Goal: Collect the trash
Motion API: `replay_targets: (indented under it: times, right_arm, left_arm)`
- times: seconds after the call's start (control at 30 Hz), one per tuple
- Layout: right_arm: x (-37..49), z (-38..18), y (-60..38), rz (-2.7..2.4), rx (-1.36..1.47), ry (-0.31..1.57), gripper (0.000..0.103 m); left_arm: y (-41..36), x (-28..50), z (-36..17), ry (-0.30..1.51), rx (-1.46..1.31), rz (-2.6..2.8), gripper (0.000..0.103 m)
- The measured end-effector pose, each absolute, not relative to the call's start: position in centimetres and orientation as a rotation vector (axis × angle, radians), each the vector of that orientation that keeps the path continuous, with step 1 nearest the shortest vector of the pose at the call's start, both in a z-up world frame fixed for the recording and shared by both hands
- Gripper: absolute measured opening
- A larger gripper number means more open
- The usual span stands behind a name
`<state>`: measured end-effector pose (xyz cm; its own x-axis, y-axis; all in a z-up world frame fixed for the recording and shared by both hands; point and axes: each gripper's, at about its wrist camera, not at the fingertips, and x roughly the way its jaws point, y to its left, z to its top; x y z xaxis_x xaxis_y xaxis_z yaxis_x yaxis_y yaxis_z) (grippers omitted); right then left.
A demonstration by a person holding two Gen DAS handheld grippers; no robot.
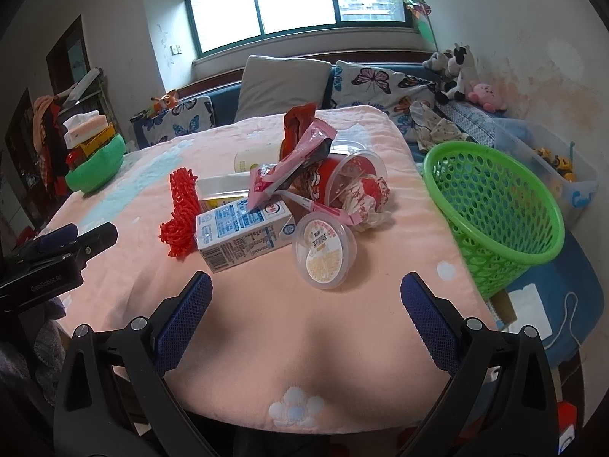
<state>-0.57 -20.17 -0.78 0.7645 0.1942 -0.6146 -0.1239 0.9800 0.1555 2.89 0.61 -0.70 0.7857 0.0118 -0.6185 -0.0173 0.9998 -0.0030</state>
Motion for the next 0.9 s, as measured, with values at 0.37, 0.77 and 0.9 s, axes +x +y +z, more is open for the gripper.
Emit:
replay_targets:
  times: [0.37,0.77,0.9]
  right_arm:
    - [0.6,-1.0,-19.8,0.179,0.095,0.688,0.098]
    - [3.1,-2.6,-20.6,0.172,0.094,0.727,0.091]
    - [4.3,-3.5,-21.2,0.179,0.118,0.752,0.085]
  left_arm:
    - [0.9,4.0,-1.0,0.678,-0.013,0.02,0.097]
    - [2.2,6.9,-2.1,0.719,-0.033,0.029,0.097]
    - [2.4,8.3,-2.4,0.735,-0.038,0.009,0.096]
